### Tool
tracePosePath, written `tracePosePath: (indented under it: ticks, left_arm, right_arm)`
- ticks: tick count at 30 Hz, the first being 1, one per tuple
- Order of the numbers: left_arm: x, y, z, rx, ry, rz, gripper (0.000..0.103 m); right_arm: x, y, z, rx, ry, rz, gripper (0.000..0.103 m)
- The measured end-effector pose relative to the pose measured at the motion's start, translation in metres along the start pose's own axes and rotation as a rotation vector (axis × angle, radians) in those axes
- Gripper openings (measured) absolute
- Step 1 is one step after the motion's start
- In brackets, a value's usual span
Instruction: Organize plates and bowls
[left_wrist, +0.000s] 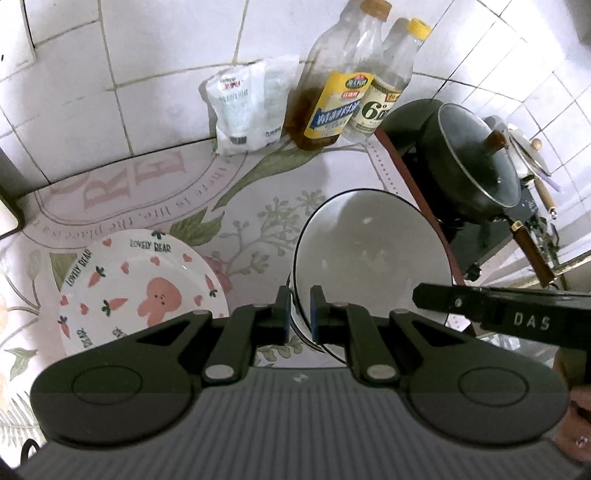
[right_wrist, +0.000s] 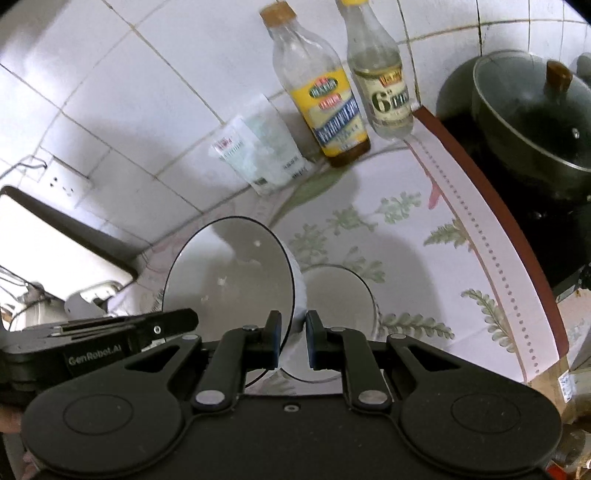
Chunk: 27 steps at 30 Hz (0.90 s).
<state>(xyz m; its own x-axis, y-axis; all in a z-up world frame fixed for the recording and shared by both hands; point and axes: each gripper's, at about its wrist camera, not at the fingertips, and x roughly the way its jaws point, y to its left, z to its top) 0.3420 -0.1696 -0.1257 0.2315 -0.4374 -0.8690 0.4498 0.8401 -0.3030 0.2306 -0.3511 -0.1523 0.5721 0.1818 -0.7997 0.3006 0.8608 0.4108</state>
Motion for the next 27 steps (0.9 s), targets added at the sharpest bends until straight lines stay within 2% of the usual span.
tracePosePath:
  ticks: [7,13,16,20,23,27]
  left_arm:
    - [0.032,-0.005,-0.006,-0.063,0.029,0.035,0.009]
    - [0.056,-0.009,-0.015,-0.101,0.072,0.049,0.009]
    - [0.066,-0.009,-0.02,-0.108,0.082,0.079,0.009]
    - [0.078,-0.015,-0.025,-0.059,0.079,0.144,0.009]
    - [0.086,-0.015,-0.025,-0.074,0.107,0.146,0.01]
    - [0.09,-0.016,-0.024,-0.08,0.109,0.154,0.01]
  right_arm:
    - [0.01,-0.011,-0.005,-0.078,-0.001,-0.023,0.02]
    - [0.021,-0.005,-0.006,-0.243,-0.016,-0.105,0.02]
    - [0.03,-0.007,-0.005,-0.271,0.003,-0.112,0.02]
    - [0.042,-0.004,-0.004,-0.326,0.022,-0.134,0.02]
    - [0.05,0.0,-0.005,-0.379,0.04,-0.17,0.02]
    - [0.053,-0.007,-0.003,-0.367,0.051,-0.166,0.021]
